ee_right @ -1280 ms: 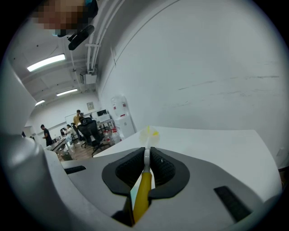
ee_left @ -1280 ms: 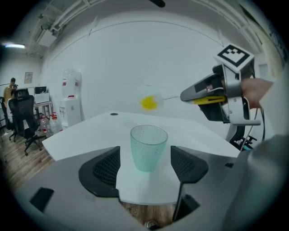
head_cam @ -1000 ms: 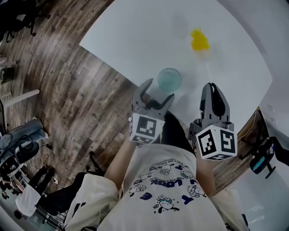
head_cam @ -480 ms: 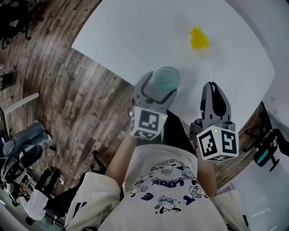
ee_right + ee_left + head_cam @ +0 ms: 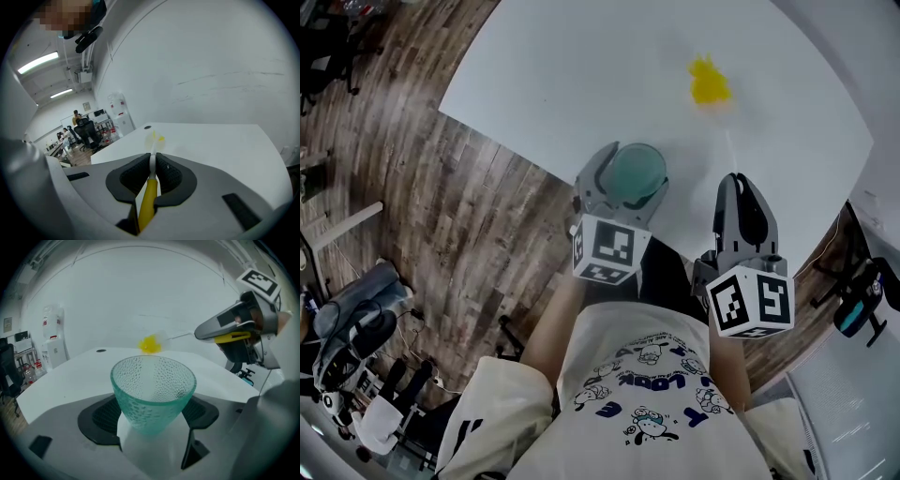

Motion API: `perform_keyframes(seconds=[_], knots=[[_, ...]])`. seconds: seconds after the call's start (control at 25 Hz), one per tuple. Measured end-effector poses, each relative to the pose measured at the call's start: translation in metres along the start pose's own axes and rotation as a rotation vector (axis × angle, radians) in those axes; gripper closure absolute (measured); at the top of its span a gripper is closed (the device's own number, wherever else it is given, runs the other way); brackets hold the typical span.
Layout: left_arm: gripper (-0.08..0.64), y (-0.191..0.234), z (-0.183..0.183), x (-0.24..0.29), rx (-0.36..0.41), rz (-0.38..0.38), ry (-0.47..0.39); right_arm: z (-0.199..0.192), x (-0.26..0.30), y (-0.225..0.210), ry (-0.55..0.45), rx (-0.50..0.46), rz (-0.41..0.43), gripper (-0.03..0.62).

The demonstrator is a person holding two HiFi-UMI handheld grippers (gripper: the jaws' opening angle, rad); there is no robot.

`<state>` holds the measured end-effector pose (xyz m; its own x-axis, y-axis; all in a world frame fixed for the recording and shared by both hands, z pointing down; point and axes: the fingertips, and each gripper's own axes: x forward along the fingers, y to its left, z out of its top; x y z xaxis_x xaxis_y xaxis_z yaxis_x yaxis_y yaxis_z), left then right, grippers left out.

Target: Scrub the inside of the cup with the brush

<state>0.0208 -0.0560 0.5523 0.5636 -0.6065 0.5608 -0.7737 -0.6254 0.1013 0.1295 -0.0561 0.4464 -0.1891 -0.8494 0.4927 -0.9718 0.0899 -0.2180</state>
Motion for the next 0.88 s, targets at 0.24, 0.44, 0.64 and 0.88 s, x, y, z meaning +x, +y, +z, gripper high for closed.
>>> perform_keyframes(seconds=[0.24,0.44,0.64,0.88], knots=[[0.185,0.007,-0.002,0.005,-0.015,0.017,-0.008,-0.003,0.001,-0.003,0.004,0.008,-0.008,0.548],[0.186,0.008,-0.002,0.007,-0.017,0.0,-0.015,-0.001,0.002,-0.005,0.002,0.012,-0.01,0.548],[0.186,0.002,-0.002,0.005,0.028,-0.057,-0.01,0.001,0.002,-0.005,0.0,0.013,-0.002,0.548],[0.187,0.007,0.0,-0.007,0.057,-0.061,0.009,0.008,-0.001,0.001,-0.018,0.024,0.019,0.548]])
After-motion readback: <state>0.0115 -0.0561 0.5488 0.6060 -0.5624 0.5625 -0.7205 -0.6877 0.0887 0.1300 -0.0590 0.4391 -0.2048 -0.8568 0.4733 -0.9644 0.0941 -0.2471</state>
